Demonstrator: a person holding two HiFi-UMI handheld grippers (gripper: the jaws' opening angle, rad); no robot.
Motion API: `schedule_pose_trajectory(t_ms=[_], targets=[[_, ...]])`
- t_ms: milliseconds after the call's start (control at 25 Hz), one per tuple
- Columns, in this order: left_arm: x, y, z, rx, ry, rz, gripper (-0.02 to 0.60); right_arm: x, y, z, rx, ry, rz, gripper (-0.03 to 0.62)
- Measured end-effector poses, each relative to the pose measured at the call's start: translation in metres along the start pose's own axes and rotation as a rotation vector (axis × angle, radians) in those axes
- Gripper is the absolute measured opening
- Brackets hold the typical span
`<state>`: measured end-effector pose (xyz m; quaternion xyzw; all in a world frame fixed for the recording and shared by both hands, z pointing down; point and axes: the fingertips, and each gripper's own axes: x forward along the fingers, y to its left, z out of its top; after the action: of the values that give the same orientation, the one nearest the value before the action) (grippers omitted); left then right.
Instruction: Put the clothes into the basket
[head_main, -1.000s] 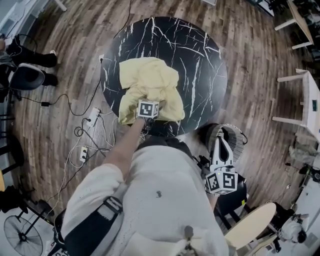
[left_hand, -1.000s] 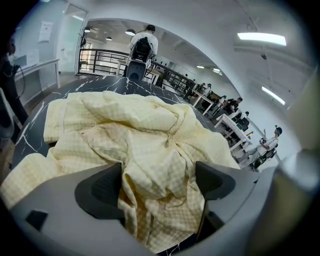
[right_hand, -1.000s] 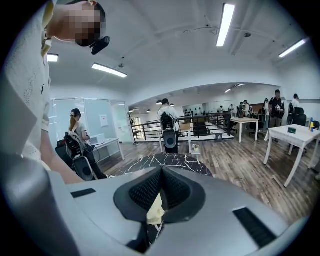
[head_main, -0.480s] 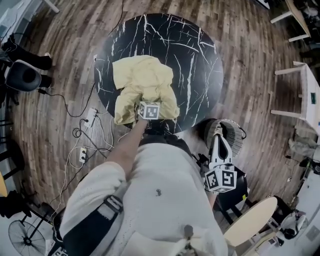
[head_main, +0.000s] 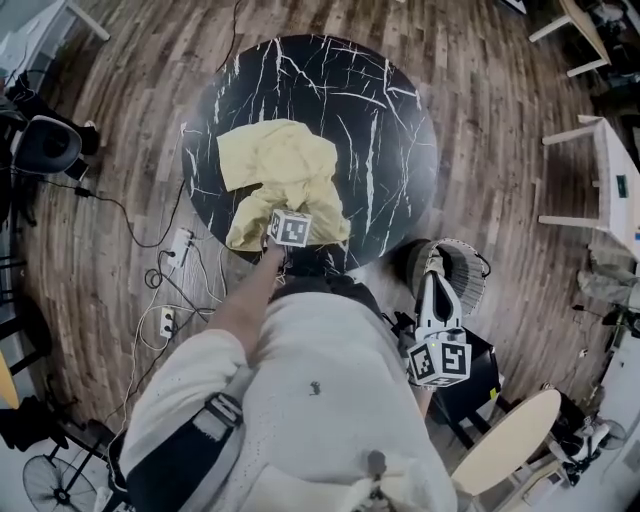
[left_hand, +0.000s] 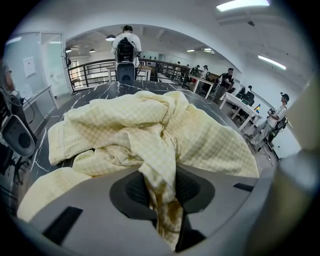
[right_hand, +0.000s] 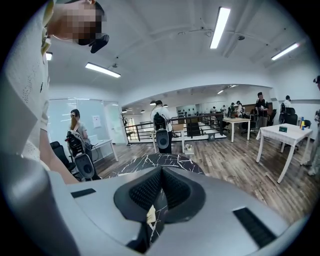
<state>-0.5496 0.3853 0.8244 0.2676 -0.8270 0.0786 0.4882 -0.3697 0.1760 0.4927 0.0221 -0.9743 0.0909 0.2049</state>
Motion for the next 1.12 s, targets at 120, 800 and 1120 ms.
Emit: schedule_pose_trajectory(t_ms=[120, 800, 1120], targets=[[-0.007, -0.001, 0.0, -0.004, 0.026, -0.014, 0.1, -0.002, 0.0, 0.0, 0.0, -0.002, 0.004, 0.009], [-0.081, -0.034, 0.031, -0.011, -0.181, -0.105, 0.097, -0.018, -0.004, 0.005, 0.012, -0.041, -0.001, 0.009], [-0.127, -0.054, 0.059, 0.047, -0.299, -0.153, 0.097, -0.03, -0.004, 0.006, 0.022, -0.065, 0.003, 0.009]])
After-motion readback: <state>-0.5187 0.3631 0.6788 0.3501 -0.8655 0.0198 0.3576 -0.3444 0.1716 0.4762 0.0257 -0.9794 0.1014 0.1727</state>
